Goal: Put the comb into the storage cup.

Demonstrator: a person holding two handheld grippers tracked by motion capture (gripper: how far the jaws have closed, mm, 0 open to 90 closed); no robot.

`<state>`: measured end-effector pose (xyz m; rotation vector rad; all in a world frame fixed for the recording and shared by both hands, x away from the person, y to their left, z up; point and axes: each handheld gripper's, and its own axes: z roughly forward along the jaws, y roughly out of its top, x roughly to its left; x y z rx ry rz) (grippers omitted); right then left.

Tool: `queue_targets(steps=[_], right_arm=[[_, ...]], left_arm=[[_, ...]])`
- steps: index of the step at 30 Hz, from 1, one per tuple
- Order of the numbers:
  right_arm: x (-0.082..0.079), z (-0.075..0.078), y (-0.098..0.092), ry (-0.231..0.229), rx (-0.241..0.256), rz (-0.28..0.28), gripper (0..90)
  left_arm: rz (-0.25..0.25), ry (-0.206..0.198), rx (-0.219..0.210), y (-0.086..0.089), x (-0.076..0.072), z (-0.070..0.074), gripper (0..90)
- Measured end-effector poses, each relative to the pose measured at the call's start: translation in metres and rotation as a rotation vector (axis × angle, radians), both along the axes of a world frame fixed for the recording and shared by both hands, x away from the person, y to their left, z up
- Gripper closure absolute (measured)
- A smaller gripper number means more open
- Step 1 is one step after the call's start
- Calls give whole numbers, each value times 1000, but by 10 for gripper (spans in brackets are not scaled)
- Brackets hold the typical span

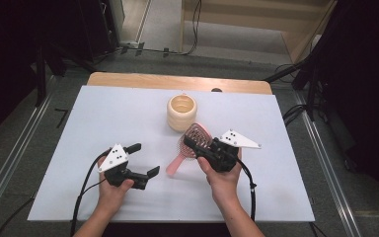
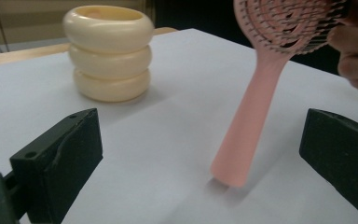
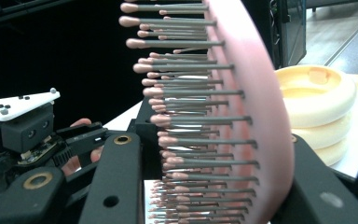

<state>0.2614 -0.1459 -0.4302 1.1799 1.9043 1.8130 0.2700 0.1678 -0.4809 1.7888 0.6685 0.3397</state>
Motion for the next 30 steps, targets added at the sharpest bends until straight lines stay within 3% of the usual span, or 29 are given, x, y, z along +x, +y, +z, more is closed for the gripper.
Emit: queue_targets(steps=[8,30], right_arm=[[3,5,-3,-7,-4,2,598],[10,16,-6,-45,-43,42,600]], left_arm=[[53,-15,-14,28,0,3,0],[130,-33,15,72,-8,2,0]])
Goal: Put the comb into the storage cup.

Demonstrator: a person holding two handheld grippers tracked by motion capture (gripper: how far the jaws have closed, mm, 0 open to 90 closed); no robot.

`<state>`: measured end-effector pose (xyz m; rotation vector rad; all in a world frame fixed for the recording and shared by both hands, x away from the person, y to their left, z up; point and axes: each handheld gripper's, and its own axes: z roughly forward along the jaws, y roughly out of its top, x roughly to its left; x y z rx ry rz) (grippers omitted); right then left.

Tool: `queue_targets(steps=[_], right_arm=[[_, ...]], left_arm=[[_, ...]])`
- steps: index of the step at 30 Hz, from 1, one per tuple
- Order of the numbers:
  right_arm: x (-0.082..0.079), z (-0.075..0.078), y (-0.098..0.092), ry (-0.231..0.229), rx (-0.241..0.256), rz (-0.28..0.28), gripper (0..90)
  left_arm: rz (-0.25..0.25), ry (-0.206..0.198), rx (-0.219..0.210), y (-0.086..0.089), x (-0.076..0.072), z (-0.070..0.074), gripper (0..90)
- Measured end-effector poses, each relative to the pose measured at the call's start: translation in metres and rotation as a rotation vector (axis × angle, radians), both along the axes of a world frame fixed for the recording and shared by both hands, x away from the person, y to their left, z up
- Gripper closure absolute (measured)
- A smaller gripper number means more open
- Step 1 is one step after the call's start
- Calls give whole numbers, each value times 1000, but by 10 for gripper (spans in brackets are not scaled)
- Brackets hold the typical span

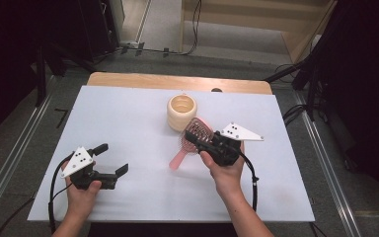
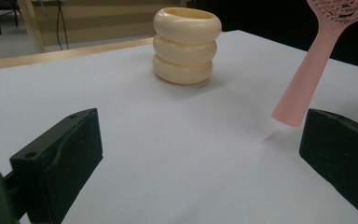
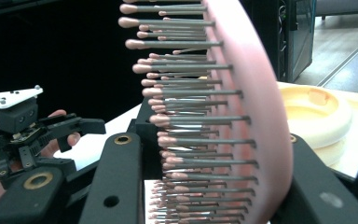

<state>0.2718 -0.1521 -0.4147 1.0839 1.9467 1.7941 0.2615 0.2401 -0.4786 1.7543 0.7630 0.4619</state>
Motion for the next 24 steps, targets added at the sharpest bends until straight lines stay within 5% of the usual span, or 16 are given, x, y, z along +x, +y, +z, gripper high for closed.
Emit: queue_targets(steps=[24], right_arm=[[13,11,-11,-4,3,-14,600]], left_arm=[[69,-5,-6,39,-10,-3,0]])
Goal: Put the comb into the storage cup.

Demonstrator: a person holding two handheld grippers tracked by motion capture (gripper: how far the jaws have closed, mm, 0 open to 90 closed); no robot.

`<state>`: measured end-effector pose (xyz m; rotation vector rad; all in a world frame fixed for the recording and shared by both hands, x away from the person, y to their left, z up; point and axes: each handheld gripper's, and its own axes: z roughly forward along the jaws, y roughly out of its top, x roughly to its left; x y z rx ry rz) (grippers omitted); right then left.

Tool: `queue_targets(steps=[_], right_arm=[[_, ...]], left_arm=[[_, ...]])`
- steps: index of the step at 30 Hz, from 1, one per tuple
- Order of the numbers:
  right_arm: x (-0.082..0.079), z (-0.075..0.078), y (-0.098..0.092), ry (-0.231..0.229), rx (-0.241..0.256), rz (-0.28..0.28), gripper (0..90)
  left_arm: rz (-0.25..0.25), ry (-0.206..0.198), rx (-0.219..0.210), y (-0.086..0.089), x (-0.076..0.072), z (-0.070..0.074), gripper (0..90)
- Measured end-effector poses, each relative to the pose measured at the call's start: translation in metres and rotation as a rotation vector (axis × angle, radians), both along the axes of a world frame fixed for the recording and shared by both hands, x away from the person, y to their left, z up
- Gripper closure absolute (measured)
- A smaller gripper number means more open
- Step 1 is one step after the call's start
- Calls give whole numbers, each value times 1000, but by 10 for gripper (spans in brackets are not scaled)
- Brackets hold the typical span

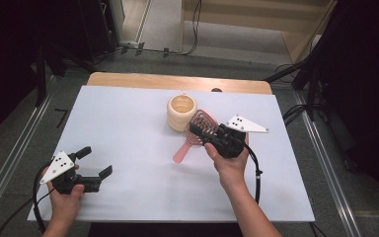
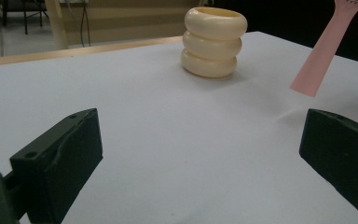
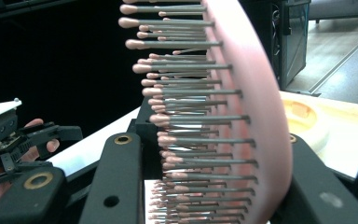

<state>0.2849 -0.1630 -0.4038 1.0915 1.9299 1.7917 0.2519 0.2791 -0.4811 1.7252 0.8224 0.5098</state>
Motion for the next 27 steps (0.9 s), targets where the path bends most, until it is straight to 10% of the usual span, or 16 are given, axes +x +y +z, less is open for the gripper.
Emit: queue_targets(steps=[27], right_arm=[[15,18,0,-17,-31,-7,601]], left_arm=[[31,-12,-3,23,-10,-2,0]])
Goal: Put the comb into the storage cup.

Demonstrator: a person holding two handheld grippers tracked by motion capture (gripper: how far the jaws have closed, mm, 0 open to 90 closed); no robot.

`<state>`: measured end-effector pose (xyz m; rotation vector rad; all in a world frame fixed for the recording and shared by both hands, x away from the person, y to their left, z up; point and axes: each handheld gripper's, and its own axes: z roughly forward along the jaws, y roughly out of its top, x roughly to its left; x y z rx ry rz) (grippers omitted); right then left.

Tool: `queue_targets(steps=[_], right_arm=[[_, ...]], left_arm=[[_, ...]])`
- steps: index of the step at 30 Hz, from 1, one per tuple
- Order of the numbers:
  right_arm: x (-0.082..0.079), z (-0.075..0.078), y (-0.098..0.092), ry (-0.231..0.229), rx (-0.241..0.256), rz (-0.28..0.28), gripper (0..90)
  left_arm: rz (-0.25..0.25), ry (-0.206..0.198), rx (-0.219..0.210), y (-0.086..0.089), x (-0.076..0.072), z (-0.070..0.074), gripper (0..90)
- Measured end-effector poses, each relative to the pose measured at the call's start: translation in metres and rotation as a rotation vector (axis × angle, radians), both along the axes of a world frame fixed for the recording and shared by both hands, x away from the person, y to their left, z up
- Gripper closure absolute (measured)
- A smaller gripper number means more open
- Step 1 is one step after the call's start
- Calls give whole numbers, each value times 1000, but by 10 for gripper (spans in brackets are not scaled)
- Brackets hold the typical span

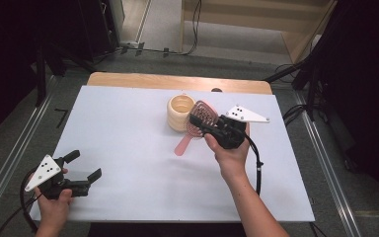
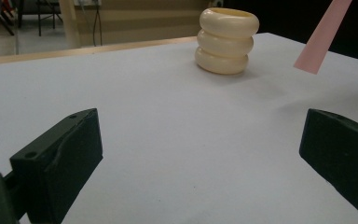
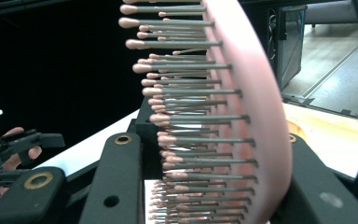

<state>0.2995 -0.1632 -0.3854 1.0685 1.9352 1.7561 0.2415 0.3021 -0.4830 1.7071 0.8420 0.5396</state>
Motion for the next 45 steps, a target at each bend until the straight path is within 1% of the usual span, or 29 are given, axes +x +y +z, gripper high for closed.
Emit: queue_targets(steps=[3,5,8,9,13,18,19,26,29,33,38,39,43,45], right_arm=[[2,2,-1,1,-5,-5,601],[4,4,-2,-4,-3,-10,601],[5,6,-3,-3,-3,-10,601],[6,6,-3,-10,-3,-11,602],[9,6,-4,-1,11,-12,603],[14,9,-7,-2,12,-16,605],[14,9,-7,-2,12,-16,605],[24,15,-10,5,23,-27,608],[26,17,-10,1,17,-30,609],[31,20,-11,-4,22,-36,610],[35,22,-11,-1,32,-35,613],[37,24,-11,-6,33,-25,616],[39,27,-10,-7,33,-23,618],[43,29,-9,-9,35,-24,621]], left_arm=[[-1,-4,2,0,0,0,0],[1,-3,-11,1,-1,-1,0],[4,-2,-6,1,-1,-1,0],[3,1,-7,0,-1,-2,0],[-1,-2,2,-3,-1,-3,0],[-1,-3,-1,-1,-1,-3,0],[1,-2,-7,-1,-1,-3,0],[1,-5,-2,-1,-1,-3,0],[0,-12,-3,-1,-2,-3,0],[1,-12,-3,-2,-2,-4,0],[0,-10,0,-2,-3,-4,0],[-1,-9,-1,-2,-2,-4,0],[-1,-8,-1,-2,-3,-4,0],[-2,-8,-1,-3,-3,-4,0]])
